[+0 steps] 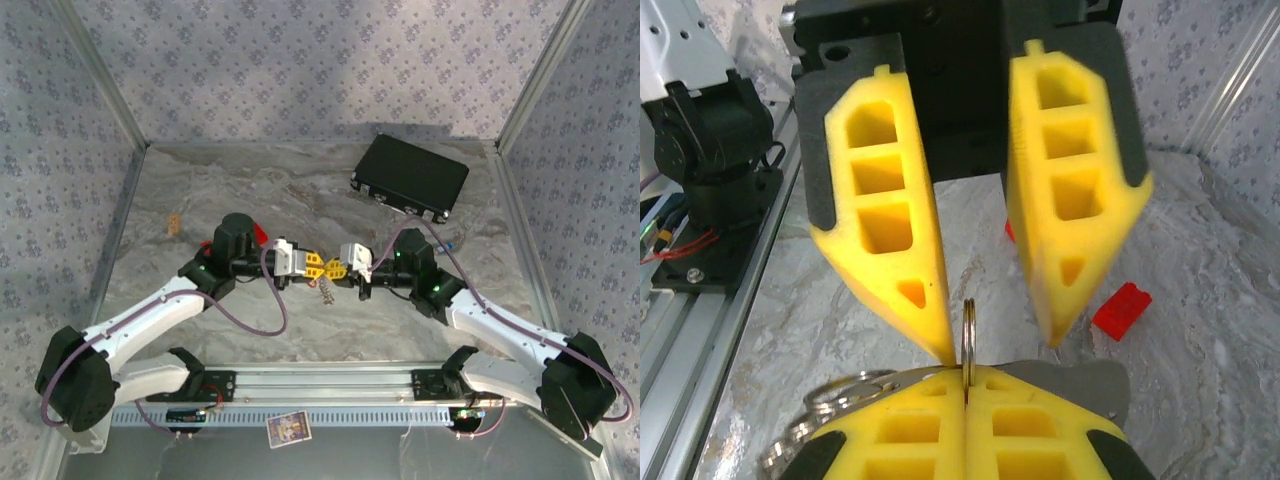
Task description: Put the keys on the keyring
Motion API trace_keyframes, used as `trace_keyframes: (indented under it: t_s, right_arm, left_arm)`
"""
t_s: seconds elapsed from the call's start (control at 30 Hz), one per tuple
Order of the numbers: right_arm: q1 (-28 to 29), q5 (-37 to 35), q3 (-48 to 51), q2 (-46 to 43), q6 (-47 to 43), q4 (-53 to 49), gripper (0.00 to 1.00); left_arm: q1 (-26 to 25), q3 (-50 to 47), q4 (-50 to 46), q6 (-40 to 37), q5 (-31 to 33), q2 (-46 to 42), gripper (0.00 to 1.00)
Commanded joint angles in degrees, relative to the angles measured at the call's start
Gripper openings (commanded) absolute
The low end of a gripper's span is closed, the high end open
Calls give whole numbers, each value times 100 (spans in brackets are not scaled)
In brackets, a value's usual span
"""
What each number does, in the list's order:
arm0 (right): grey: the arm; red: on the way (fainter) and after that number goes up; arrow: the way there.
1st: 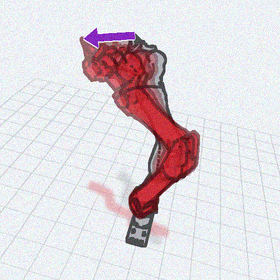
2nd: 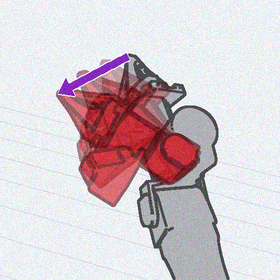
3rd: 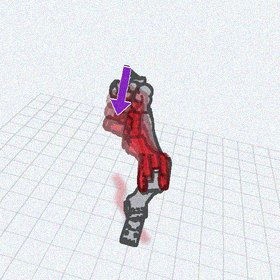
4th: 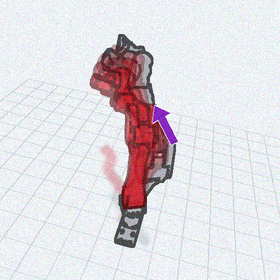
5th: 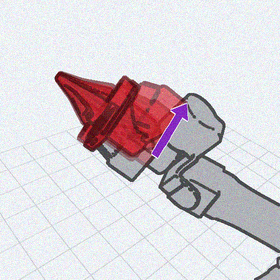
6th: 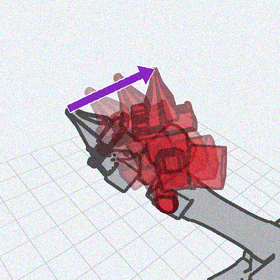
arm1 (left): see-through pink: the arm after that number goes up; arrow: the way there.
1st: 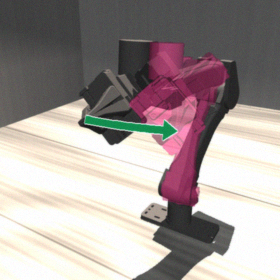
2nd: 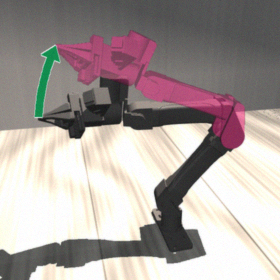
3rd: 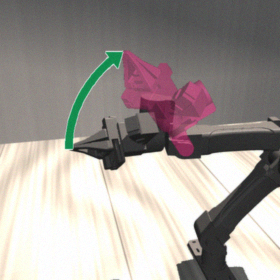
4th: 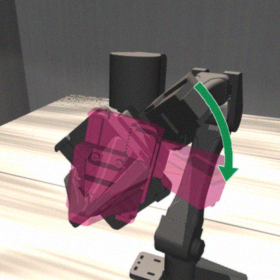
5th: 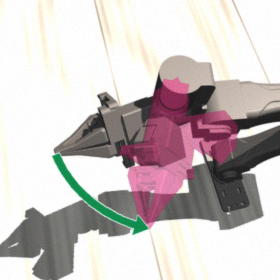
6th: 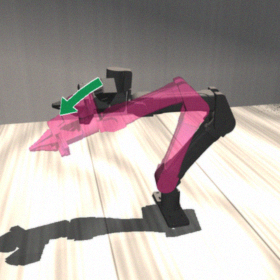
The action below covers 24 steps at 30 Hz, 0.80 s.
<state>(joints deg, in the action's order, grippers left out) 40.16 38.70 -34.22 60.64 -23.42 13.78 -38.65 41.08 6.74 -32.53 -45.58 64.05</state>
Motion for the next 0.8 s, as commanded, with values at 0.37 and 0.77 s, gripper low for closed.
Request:
trace_keyframes:
  t_s: [0.37, 0.77]
  right_arm:
    - [106, -168, -374, 316, -134, -441, 0]
    - [242, -289, -738, 363, -519, -1017, 0]
  left_arm:
    - [-41, 37, -923, -248, 415, 101, 14]
    - [-54, 203, -1278, -429, 419, 274, 0]
